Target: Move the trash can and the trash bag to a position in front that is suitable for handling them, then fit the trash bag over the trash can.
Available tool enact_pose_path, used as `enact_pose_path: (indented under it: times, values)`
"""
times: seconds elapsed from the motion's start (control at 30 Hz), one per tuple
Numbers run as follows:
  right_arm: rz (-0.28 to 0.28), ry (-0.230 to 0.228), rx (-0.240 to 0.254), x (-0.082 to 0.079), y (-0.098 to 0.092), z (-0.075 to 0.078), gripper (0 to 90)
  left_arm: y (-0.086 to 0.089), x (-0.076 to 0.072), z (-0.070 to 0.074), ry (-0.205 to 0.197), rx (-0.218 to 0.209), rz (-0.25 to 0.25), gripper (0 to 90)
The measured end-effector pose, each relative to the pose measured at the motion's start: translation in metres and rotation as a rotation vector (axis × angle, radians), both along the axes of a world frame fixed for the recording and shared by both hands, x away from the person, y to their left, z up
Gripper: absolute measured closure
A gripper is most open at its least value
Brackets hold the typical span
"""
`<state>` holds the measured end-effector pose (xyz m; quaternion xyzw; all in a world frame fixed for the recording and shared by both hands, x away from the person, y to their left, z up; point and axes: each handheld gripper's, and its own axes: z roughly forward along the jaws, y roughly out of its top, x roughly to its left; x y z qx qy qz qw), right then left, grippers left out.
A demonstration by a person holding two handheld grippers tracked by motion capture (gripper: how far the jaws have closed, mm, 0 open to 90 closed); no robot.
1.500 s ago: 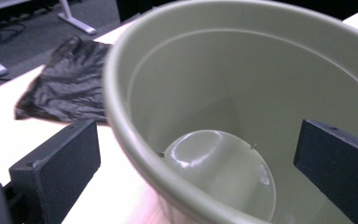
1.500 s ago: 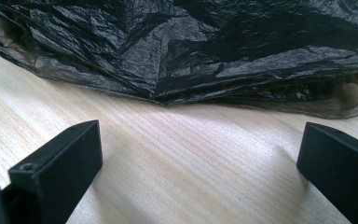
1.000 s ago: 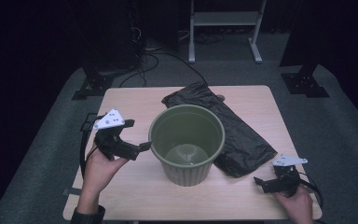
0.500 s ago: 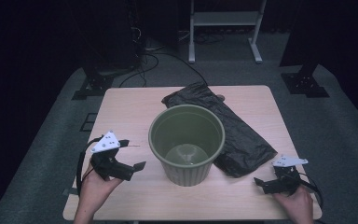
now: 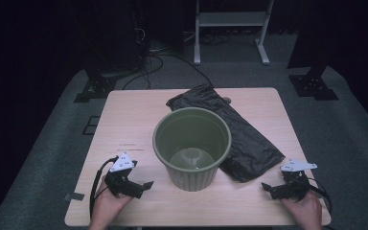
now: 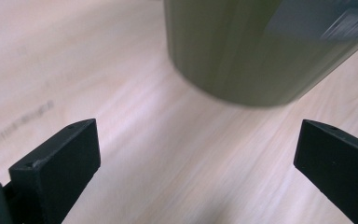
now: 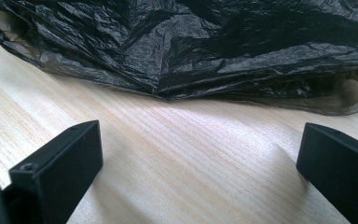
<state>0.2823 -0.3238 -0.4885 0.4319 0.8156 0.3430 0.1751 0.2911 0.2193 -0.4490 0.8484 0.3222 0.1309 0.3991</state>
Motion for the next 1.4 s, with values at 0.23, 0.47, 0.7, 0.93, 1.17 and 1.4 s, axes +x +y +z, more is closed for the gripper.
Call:
enact_pose_path:
  times: [0.23,0.47,0.7,0.93,1.17,1.4]
  values:
    - [-0.001,-0.01,-0.006,-0.001,0.0,0.0,0.0,-0.003,0.004,-0.022,0.044,0.03,0.001,0.0]
    - [-0.001,-0.019,-0.009,-0.005,-0.001,0.001,0.0,-0.007,0.007,-0.032,0.042,0.068,0.011,0.0]
    - [-0.003,-0.032,0.01,-0.005,-0.001,0.007,0.0,-0.01,0.006,-0.034,0.011,0.087,0.019,0.0]
    - [-0.001,-0.067,0.032,0.006,0.005,0.021,0.0,-0.01,0.006,-0.034,0.012,0.086,0.019,0.0]
    - [-0.012,-0.085,0.015,0.027,0.007,0.028,0.0,-0.01,0.006,-0.034,0.012,0.086,0.019,0.0]
    - [-0.058,-0.08,-0.022,0.05,0.002,0.026,0.0,-0.01,0.006,-0.034,0.012,0.086,0.018,0.0]
